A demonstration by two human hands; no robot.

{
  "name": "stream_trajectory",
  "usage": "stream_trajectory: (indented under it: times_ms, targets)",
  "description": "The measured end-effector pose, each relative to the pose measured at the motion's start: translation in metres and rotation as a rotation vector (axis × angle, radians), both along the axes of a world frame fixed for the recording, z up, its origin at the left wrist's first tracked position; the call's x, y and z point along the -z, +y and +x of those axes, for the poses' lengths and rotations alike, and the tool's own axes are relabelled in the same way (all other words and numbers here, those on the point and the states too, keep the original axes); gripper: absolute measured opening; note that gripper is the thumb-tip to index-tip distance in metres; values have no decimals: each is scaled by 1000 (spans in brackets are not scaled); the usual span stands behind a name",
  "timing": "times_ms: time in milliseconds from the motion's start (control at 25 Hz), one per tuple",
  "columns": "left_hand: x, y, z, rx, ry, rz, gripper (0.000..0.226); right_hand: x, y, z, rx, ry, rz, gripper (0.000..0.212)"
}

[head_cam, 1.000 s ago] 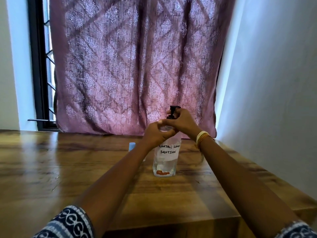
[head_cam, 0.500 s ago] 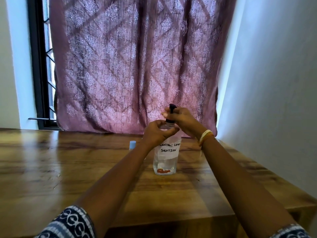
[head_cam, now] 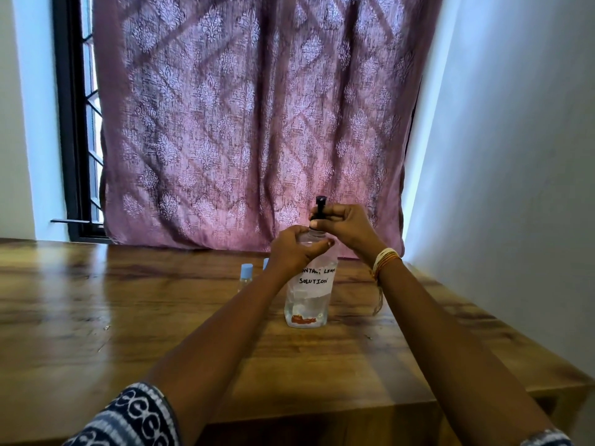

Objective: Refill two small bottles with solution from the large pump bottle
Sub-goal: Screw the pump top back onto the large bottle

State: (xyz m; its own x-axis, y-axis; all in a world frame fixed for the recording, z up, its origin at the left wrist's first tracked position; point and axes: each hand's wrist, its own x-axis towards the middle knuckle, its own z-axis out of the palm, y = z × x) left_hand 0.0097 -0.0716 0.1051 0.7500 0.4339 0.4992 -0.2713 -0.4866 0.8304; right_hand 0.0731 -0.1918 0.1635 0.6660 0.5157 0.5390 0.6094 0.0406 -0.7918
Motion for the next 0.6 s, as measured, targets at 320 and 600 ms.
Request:
stream_trajectory:
  times_ms: [320,600]
  targets:
    - [37,6,-53,-206,-189,196,98,68,-25,-8,-35,261,-32,95]
    - [89,55,-78,-465,264,77,99,144,-5,5,-40,309,-201,86]
